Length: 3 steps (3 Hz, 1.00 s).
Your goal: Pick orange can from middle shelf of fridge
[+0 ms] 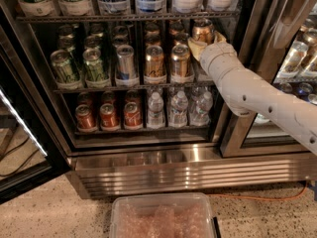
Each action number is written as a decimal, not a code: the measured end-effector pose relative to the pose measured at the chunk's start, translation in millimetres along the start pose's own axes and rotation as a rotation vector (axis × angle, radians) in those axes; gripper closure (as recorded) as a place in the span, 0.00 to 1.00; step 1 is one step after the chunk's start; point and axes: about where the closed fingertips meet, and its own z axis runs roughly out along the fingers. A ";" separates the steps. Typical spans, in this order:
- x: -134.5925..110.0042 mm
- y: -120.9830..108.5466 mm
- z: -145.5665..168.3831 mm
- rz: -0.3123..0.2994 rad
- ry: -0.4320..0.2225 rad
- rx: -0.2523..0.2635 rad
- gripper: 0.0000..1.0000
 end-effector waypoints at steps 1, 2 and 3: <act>-1.9 -0.2 -14.4 0.004 0.038 -0.051 1.00; -5.3 -2.1 -46.3 0.019 0.119 -0.125 1.00; -9.2 -9.8 -73.2 0.003 0.188 -0.143 1.00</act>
Offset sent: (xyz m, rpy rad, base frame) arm -0.0883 -0.0190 0.0051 -0.0021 0.2690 0.1579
